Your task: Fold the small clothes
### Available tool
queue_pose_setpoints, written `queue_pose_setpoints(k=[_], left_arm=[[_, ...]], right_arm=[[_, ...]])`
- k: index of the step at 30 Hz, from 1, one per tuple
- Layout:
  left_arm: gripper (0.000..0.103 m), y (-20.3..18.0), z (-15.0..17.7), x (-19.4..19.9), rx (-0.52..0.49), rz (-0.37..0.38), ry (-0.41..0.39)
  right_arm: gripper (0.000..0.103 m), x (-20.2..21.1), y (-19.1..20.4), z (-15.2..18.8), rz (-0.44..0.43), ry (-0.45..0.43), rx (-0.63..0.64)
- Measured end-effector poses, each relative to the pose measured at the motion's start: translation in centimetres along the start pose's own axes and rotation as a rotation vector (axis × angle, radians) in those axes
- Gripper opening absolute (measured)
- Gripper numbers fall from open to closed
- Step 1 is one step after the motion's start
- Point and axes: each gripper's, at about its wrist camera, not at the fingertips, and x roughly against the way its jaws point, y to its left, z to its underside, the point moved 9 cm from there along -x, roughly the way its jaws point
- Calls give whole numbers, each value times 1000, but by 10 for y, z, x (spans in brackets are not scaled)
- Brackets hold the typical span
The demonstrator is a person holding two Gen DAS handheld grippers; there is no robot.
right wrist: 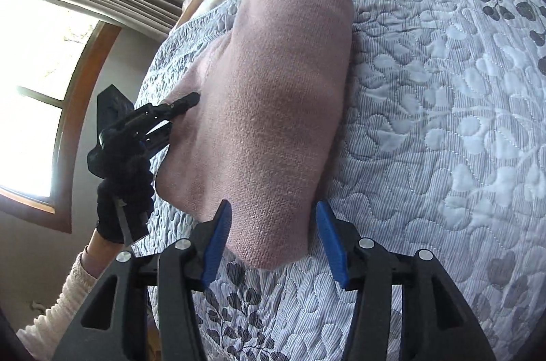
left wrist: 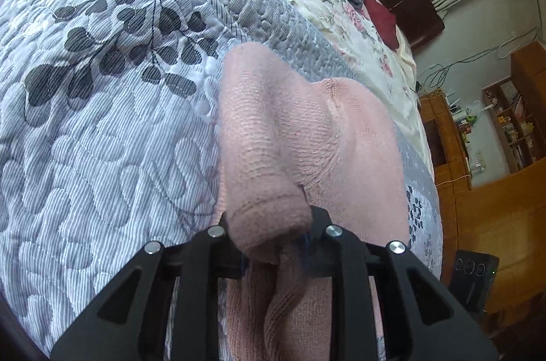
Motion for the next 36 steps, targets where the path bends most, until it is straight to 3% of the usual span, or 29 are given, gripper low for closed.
queue_pose_setpoints(k=[4, 8, 11, 15, 16, 17, 19, 21, 28, 31, 33, 35, 36], left_arm=[[32, 1, 4, 8, -3, -23, -2], [43, -5, 20, 36, -58, -74, -11], [49, -16, 44, 55, -99, -57, -10], [45, -17, 74, 56, -156, -113, 19], [39, -16, 78, 54, -169, -124, 25], [30, -14, 81, 51, -181, -144, 32], [29, -9, 84, 44, -183, -169, 50], [27, -4, 85, 39, -186, -186, 59], [33, 13, 89, 22, -145, -168, 96], [41, 12, 88, 29, -145, -171, 91], [51, 9, 84, 38, -167, -177, 82], [72, 7, 76, 46, -169, -172, 58], [73, 8, 70, 50, -163, -171, 43]], right_arm=[[52, -9, -2, 7, 41, 20, 23], [53, -10, -2, 10, 23, 17, 4], [54, -12, -4, 11, -8, 19, -22], [50, -23, -2, 14, -7, 38, -45], [41, -24, 0, 14, -19, 38, -50], [40, -23, 0, 14, -16, 32, -50], [28, -21, 1, 15, 6, 26, -39], [24, -18, -1, 16, 3, 21, -47], [23, -28, -12, 24, 50, 49, -44], [29, -24, -13, 22, 36, 53, -41], [38, -19, -13, 18, 35, 45, -26], [43, -11, -10, 13, 34, 19, -1], [51, -6, -9, 9, 28, 6, 4]])
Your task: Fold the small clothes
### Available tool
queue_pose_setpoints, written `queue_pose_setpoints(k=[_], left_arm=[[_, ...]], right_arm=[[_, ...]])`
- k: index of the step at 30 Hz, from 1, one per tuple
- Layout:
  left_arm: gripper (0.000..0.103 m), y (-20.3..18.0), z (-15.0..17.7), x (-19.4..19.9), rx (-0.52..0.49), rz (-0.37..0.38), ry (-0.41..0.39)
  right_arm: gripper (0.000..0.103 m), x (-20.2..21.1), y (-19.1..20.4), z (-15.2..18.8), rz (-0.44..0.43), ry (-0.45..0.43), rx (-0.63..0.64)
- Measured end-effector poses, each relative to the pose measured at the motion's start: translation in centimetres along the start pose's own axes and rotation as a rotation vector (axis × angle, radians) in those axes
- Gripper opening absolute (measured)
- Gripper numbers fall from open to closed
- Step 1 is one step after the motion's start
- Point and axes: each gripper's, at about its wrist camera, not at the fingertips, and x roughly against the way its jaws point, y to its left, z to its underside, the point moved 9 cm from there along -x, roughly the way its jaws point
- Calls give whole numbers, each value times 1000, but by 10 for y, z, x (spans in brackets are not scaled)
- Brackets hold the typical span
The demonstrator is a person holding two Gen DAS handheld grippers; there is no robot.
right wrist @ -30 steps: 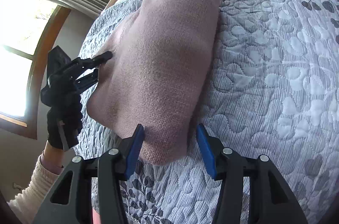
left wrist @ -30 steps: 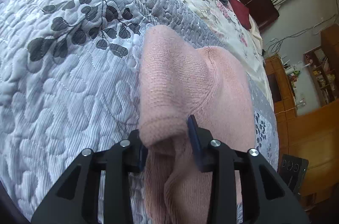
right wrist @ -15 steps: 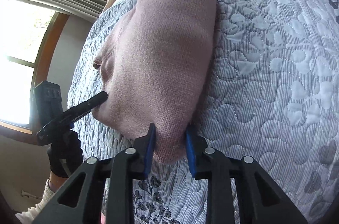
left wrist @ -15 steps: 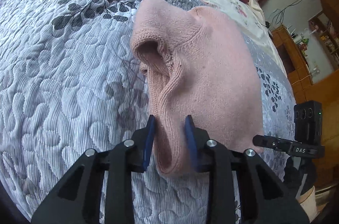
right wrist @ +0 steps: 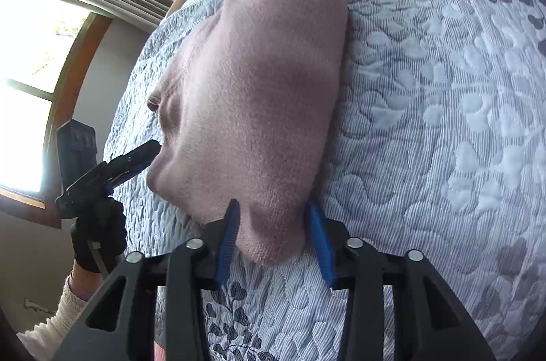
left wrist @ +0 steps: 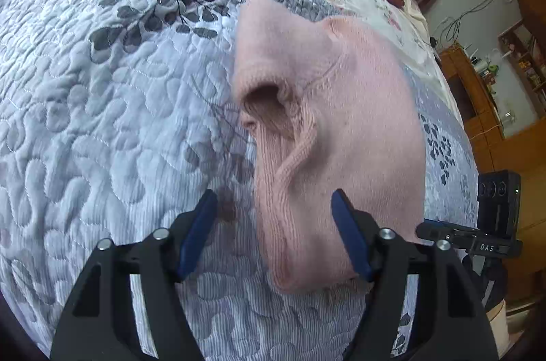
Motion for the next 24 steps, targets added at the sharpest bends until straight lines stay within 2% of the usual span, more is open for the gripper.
queue_pose_setpoints(k=[1, 4, 7, 11, 15, 18, 21, 24], left_arm=[[73, 3, -6, 2, 11, 0, -8], [76, 6, -25, 1, 48, 23, -14], [79, 5, -39, -14, 59, 48, 28], [78, 10, -50, -35, 104, 77, 55], [79, 5, -57, -50, 109, 132, 72], [78, -13, -54, -57, 127, 281, 113], [79, -18, -48, -72, 83, 236, 134], [86, -24, -48, -78, 76, 254, 134]], right_arm=[[57, 4, 1, -5, -9, -16, 0], [65, 14, 5, -23, -28, -48, 5], [71, 16, 3, -39, -17, -54, 9], [73, 12, -1, -56, -50, -52, -12], [75, -2, -4, -68, -69, -43, -34], [76, -12, -12, -72, -63, -37, -42], [78, -18, -19, -72, -85, -36, -55], [83, -28, -19, -79, -127, -35, -77]])
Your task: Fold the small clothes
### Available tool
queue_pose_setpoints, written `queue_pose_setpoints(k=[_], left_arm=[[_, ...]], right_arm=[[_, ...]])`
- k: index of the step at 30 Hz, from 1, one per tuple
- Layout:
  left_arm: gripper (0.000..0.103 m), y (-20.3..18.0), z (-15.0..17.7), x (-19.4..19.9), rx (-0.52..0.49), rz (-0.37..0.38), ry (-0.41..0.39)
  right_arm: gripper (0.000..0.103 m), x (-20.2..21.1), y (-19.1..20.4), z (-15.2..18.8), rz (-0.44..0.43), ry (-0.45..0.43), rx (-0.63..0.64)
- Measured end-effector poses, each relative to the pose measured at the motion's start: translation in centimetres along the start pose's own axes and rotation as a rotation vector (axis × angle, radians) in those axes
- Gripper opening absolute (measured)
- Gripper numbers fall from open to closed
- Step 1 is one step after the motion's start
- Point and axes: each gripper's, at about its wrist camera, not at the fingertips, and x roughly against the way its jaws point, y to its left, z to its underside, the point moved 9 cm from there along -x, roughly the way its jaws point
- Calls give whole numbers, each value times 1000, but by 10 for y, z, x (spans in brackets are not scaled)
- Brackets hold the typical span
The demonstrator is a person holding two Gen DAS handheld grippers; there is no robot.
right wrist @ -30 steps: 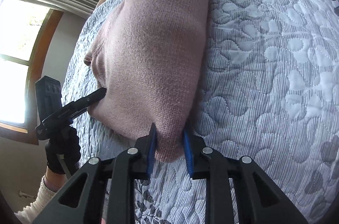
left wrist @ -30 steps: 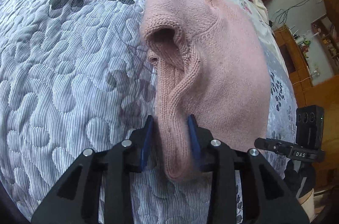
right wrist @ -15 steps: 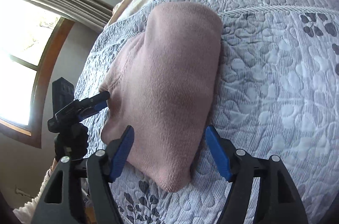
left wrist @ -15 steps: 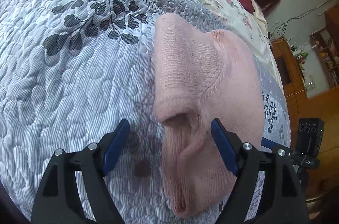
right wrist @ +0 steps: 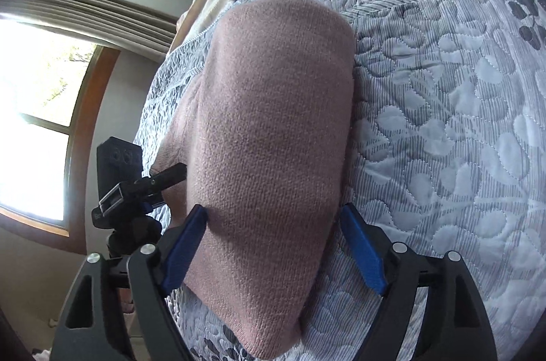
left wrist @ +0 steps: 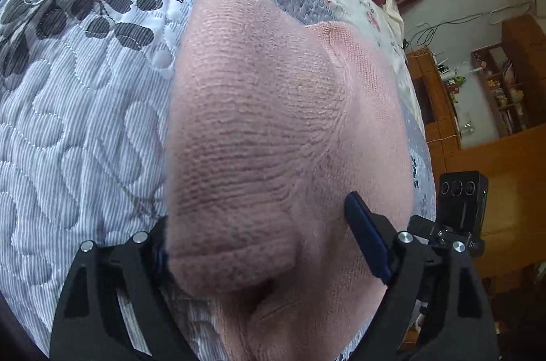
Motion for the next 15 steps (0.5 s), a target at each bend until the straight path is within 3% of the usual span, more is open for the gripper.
queue_pose_setpoints(k=[3, 6, 7, 8, 9, 11, 13, 15], left_arm=[[86, -10, 0, -7, 4, 50, 22], [85, -20, 5, -14, -7, 108, 54], [82, -23, 8, -16, -11, 125, 64], [71, -24, 10, -18, -11, 120, 68], [65, -22, 11, -20, -5, 105, 72], [42, -21, 13, -22, 51, 174, 74], [38, -22, 14, -21, 87, 220, 51], [35, -30, 16, -17, 63, 212, 20]], right_arm=[[92, -13, -1, -6, -44, 11, -32], [94, -25, -4, -8, -71, 18, -66], [93, -27, -4, -10, -76, 16, -69], [92, -27, -4, -10, -80, 11, -69], [87, -25, -4, -8, -78, 6, -65], [78, -20, -4, -5, -63, 0, -43], [67, -12, -4, -2, -62, -10, -32], [61, -1, -2, 1, -55, -23, -15]])
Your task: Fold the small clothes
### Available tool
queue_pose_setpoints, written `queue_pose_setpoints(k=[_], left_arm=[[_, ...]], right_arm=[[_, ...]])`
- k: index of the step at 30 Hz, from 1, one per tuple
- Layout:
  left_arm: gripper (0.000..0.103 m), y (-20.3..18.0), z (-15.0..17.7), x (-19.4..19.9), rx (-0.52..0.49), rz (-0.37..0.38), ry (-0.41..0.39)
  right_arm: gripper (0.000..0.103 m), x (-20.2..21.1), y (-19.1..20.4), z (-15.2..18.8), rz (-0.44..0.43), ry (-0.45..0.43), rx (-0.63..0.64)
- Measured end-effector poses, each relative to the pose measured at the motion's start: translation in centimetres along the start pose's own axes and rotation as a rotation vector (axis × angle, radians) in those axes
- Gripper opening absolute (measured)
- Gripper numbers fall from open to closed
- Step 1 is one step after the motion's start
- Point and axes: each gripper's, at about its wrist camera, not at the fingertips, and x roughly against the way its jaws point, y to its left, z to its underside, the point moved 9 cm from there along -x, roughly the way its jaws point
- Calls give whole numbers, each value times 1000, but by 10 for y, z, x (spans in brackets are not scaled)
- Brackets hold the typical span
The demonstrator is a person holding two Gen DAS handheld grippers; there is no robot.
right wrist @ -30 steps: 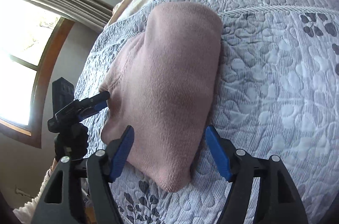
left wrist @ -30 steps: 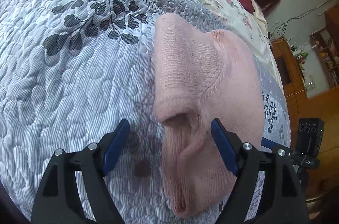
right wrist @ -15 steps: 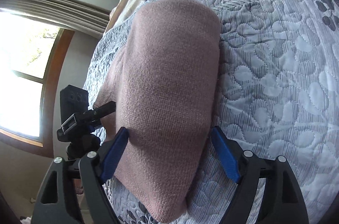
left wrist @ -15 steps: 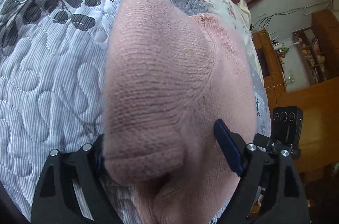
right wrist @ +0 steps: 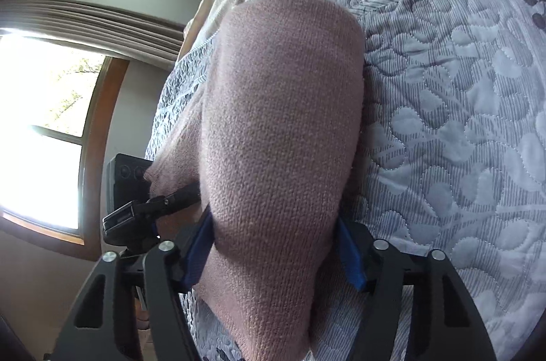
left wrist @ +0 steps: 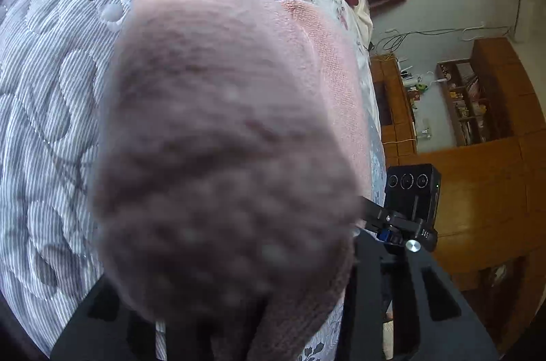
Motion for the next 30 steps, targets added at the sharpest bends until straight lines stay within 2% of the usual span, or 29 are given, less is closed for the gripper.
queue_pose_setpoints(k=[3, 9, 18, 22, 25, 27, 30], left_arm=[[33, -22, 8, 6, -12, 41, -31], [32, -82, 44, 5, -118, 57, -27], [32, -150, 120, -33, -233, 50, 9], [32, -146, 154, -53, -245, 36, 31], [33, -124, 177, -62, -243, -22, 56], [35, -105, 186, -67, -224, -63, 69], [45, -75, 195, -65, -157, -62, 71]], right_arm=[[56, 20, 10, 4, 5, -17, 27], [53, 89, 22, 28, -9, -73, 77], [53, 178, 5, 95, 88, -130, 108], [53, 192, -18, 130, 140, -128, 95], [51, 184, -38, 156, 189, -95, 71], [50, 178, -48, 172, 189, -88, 50], [50, 171, -55, 186, 164, -104, 17]])
